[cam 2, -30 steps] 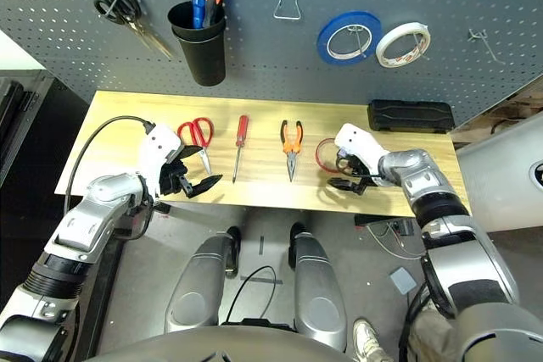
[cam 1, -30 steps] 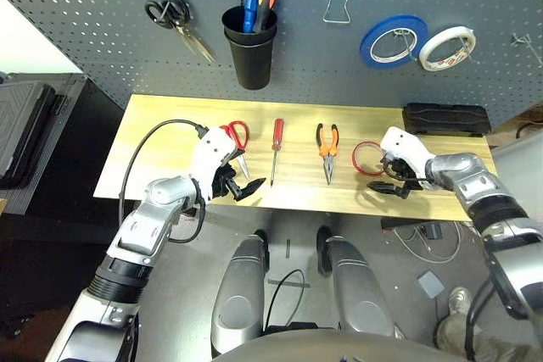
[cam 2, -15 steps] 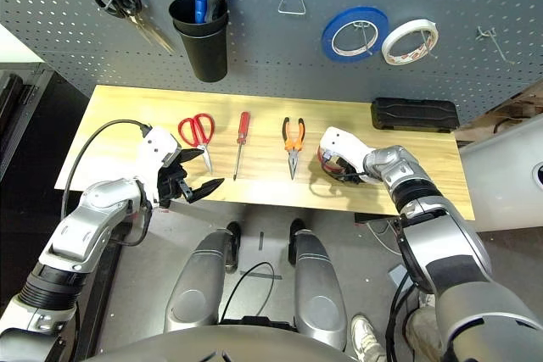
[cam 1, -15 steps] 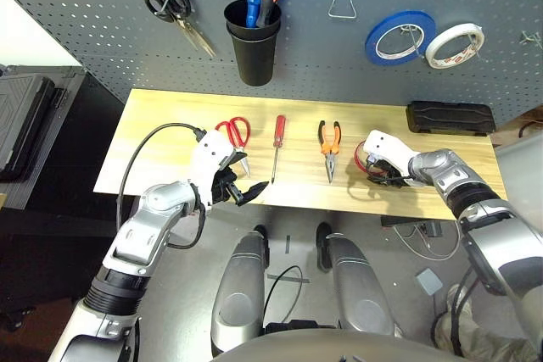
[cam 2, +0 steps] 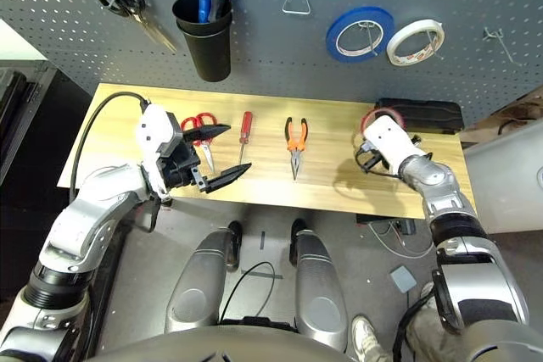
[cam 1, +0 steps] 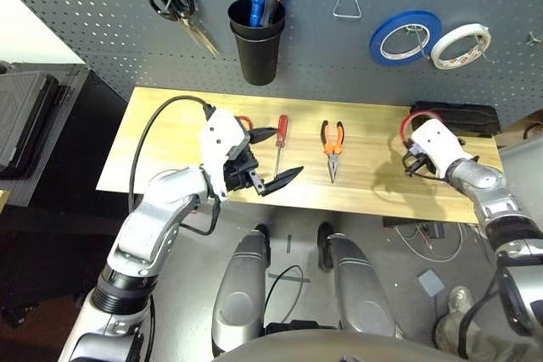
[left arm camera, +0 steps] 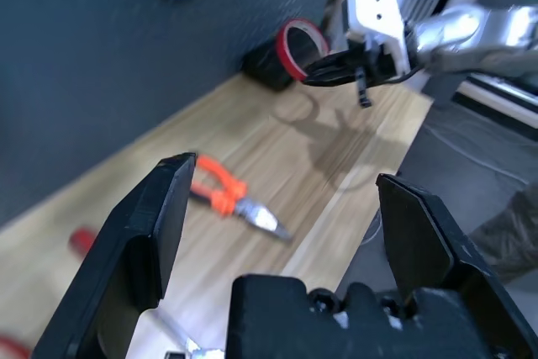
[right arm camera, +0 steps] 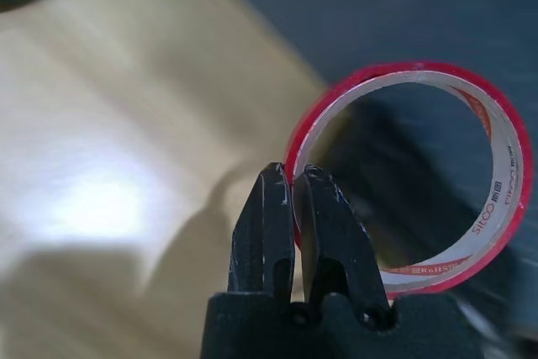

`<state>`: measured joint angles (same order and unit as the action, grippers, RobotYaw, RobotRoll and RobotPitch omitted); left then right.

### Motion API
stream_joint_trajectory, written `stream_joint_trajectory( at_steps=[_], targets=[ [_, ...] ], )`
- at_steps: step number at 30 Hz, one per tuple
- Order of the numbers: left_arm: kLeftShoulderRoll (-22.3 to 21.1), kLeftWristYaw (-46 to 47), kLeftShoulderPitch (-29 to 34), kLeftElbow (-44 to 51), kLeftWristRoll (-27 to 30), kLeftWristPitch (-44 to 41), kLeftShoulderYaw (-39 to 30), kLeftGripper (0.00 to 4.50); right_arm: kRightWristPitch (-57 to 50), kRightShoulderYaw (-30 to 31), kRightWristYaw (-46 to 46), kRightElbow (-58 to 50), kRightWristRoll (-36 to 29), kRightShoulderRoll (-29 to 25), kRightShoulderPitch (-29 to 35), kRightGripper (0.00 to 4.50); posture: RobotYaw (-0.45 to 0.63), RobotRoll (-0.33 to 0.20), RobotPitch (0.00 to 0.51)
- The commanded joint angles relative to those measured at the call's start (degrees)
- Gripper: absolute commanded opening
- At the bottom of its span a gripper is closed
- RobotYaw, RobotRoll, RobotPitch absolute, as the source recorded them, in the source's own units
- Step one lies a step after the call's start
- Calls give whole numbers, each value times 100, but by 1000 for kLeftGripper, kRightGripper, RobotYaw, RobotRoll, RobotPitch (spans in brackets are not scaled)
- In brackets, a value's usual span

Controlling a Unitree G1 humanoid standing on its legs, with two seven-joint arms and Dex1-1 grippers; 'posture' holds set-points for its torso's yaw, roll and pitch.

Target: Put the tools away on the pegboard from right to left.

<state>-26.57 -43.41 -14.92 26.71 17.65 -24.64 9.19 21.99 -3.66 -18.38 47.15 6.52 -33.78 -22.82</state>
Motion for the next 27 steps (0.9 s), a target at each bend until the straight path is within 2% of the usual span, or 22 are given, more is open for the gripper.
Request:
stream_joint_trajectory(
  at_steps=[1,10,19,24,27],
  targets=[
    [147,62,-170,218,170,-40,70,4500,469,-229,679,-4,114,-172,311,25,180,0,296],
    [516,321,-625,250,293,6,21,4500,1808,-545,2149,424,448,-597,714,25,159,0,283],
    [561,327,-803,211,332,33,77,4500,2841,-501,3296,1064,914,-1038,787,25,152,0,273],
    [553,319,-929,154,346,40,45,4500,3020,-429,3525,1208,1062,-1217,503,25,147,0,271],
    [573,317,-1024,75,344,73,36,4500,2882,-267,3260,1382,1134,-1288,27,25,147,0,271]
  ],
)
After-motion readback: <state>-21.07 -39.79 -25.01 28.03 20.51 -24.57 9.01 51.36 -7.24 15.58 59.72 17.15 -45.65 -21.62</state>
